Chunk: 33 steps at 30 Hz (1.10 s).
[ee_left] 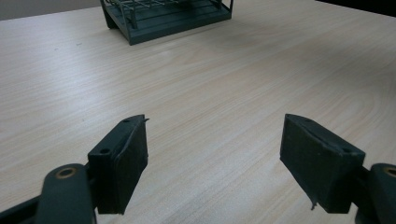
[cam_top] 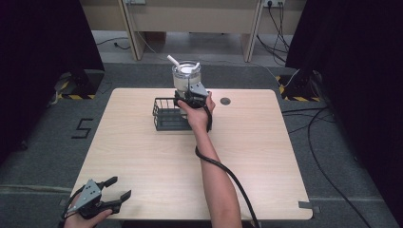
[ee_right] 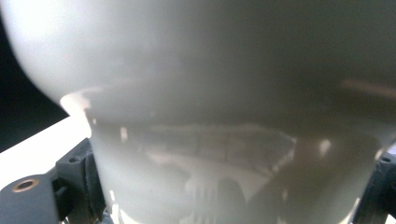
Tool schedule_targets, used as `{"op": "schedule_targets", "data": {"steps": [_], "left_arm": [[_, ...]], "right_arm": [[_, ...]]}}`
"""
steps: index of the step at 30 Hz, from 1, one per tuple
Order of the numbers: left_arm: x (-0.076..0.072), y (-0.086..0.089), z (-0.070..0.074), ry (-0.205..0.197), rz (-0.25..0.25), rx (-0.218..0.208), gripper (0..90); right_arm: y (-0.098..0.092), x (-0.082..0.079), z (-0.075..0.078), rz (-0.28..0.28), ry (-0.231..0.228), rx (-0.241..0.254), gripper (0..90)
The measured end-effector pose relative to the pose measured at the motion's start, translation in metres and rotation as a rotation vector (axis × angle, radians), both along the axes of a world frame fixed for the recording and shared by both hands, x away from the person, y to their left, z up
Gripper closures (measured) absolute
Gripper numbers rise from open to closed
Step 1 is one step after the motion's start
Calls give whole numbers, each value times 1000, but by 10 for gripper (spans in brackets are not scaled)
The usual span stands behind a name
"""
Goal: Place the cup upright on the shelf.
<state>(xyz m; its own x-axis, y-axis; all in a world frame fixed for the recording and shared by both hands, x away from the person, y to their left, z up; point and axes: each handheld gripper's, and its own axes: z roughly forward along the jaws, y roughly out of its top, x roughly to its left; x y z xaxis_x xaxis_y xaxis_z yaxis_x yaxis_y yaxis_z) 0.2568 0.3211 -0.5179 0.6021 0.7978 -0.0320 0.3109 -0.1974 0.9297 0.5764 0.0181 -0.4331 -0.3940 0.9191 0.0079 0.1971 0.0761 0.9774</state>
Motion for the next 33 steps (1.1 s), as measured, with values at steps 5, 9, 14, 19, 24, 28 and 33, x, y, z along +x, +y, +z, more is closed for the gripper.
{"op": "schedule_targets", "data": {"steps": [5, 9, 14, 19, 24, 28, 33], "left_arm": [[0, 0, 0, 2, -3, 2, 228], [0, 0, 0, 2, -4, 2, 228], [0, 0, 0, 2, -1, 1, 229], [-1, -1, 0, 0, -4, 2, 228], [0, -1, 0, 1, -9, 5, 228], [0, -1, 0, 0, -8, 2, 228], [0, -1, 0, 0, -9, 7, 227]], "right_arm": [[0, 0, -4, -5, 8, 0, 100], [0, 0, -9, -2, 3, 2, 99], [-2, 0, -12, 3, -32, -15, 97], [0, -4, -13, 4, -18, 21, 68], [1, -8, -15, 5, -18, 39, 44], [-2, -12, -19, -1, -11, 40, 35], [-3, -19, -17, 8, -18, 45, 29]]}}
